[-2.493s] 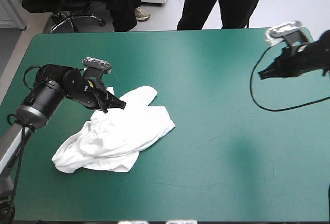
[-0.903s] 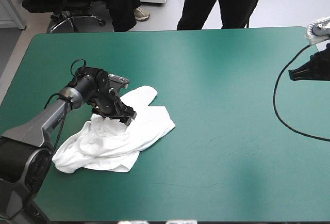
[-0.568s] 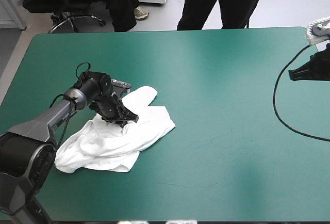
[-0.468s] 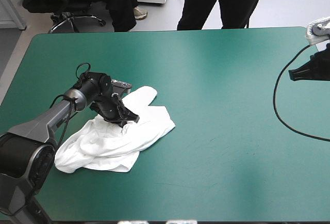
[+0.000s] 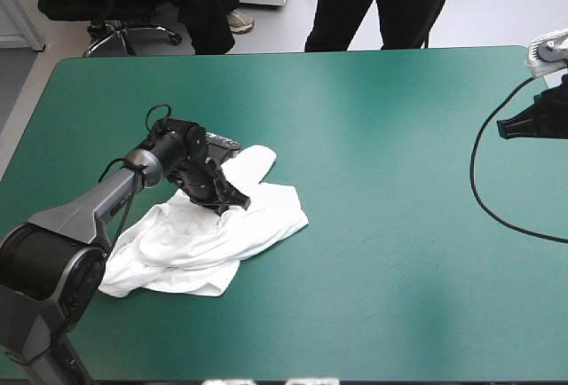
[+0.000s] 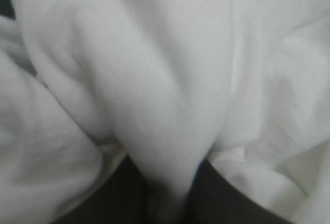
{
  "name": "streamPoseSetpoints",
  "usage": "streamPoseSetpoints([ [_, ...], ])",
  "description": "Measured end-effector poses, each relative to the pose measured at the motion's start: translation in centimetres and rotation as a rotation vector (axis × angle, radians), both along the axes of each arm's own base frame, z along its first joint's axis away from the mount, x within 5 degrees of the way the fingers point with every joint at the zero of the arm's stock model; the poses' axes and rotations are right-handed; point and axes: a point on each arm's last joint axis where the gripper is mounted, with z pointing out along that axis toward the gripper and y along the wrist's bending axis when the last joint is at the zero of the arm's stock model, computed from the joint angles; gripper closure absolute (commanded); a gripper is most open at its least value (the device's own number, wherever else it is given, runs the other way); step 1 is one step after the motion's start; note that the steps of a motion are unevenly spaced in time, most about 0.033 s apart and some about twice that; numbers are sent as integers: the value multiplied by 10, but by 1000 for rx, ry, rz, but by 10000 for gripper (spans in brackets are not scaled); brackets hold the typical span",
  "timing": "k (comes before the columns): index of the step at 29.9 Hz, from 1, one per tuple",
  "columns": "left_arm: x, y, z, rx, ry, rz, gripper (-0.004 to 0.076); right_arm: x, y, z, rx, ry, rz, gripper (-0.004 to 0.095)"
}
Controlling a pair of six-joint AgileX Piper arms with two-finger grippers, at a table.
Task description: Fold the cloth
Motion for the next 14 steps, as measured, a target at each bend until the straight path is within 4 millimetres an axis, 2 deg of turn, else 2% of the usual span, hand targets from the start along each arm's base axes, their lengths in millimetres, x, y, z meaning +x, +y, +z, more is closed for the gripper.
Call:
streamPoseSetpoints([
  [8, 4, -45, 19, -48, -69, -98, 741, 4, -1, -3, 2, 12, 0, 921],
  [14, 6, -85, 21, -66, -74, -182, 741, 7, -1, -4, 3, 19, 0, 921],
])
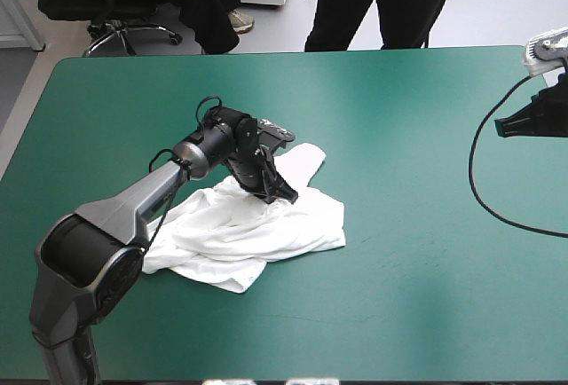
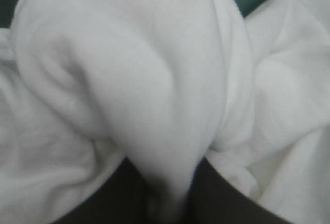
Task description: Fold the cloth
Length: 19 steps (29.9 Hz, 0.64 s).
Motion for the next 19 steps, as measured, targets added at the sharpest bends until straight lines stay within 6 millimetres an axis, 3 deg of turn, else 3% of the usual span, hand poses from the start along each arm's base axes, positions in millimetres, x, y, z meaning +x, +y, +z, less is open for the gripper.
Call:
streamPoseSetpoints([
  [7, -3, -36, 4, -37, -17, -68, 741, 0, 0, 0, 0, -1, 0, 921],
  [19, -19, -58, 10, -64, -12, -141, 741, 1, 0, -1, 0, 2, 0, 921],
])
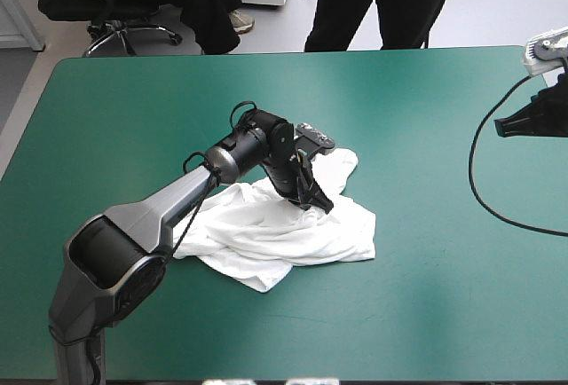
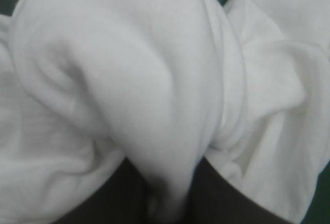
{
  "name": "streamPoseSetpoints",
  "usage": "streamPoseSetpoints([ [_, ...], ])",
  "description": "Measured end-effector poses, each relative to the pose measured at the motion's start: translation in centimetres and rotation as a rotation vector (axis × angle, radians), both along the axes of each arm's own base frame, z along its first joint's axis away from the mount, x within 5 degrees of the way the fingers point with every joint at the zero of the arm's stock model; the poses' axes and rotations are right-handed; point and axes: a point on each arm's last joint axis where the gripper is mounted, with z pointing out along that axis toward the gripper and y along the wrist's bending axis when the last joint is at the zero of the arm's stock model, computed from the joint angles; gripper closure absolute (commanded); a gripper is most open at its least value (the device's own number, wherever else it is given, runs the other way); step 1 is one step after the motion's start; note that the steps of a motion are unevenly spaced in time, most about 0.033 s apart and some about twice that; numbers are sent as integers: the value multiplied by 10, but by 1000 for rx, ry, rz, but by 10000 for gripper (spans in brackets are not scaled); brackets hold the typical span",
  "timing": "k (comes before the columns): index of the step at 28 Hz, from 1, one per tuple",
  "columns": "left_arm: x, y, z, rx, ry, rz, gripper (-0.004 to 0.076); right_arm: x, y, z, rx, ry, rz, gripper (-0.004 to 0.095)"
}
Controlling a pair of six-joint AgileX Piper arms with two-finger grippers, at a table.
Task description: Fold the cloth
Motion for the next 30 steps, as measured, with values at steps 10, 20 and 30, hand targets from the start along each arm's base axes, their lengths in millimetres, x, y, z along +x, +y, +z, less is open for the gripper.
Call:
streamPoseSetpoints([
  [10, -2, -4, 11, -5, 6, -18, 551, 3, 0, -2, 1, 7, 0, 921],
  [20, 7, 58, 86, -2, -157, 112, 213, 3, 0, -2, 1, 7, 0, 921],
  [30, -60, 156, 130, 118, -322, 273, 213, 3, 0, -2, 1, 7, 0, 921],
])
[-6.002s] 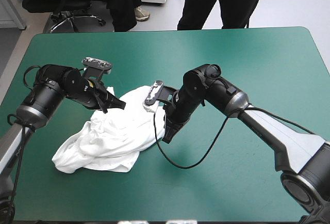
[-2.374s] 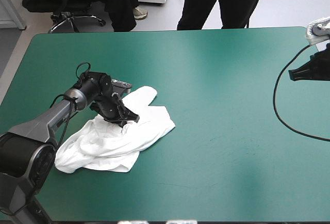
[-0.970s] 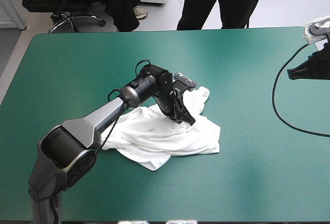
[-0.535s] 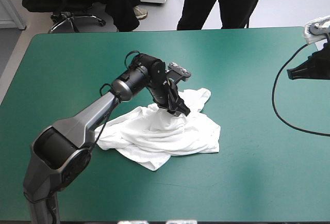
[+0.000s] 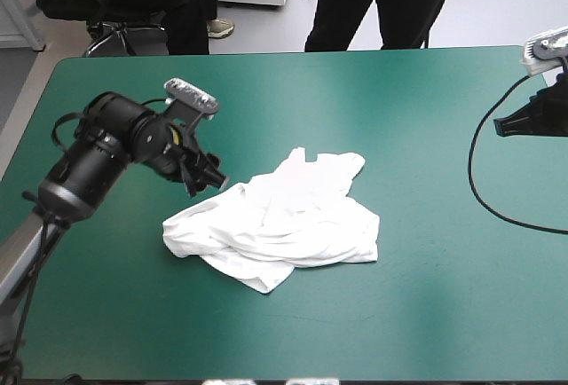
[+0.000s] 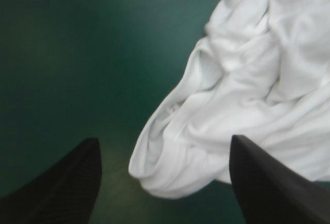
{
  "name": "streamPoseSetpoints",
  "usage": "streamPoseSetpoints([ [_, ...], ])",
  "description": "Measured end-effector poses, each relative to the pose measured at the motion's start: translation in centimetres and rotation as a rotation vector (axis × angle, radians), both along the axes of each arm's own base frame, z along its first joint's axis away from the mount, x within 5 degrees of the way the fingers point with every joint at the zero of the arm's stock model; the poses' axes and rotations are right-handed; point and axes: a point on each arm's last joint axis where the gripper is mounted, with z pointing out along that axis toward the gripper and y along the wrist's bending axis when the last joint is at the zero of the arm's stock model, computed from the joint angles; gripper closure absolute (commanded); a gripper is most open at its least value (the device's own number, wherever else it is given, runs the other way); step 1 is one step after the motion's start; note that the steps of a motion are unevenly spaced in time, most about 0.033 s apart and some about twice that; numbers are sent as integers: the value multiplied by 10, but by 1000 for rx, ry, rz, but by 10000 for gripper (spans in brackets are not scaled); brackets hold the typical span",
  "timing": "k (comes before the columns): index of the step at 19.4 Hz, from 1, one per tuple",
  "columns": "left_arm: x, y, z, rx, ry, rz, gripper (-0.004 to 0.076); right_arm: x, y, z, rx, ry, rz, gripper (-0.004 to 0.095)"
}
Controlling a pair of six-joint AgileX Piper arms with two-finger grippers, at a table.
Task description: Fold the cloth
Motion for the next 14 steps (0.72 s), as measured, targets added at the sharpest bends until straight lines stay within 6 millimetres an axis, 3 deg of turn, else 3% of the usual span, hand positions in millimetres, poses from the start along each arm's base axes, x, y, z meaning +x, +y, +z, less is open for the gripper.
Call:
streamPoseSetpoints([
  [1, -14, 12, -9, 46, 6, 24, 213, 0, 0, 0, 0, 0, 0, 921],
  [4, -27, 32, -29, 114, 42, 81, 214, 0, 0, 0, 0, 1, 0, 921],
  [8, -20, 57, -74, 123, 128, 180, 215, 0, 0, -1, 3, 9, 2, 921],
  [14, 4, 59, -120, 76, 212, 191, 215, -1, 1, -1, 12, 15, 6, 921],
])
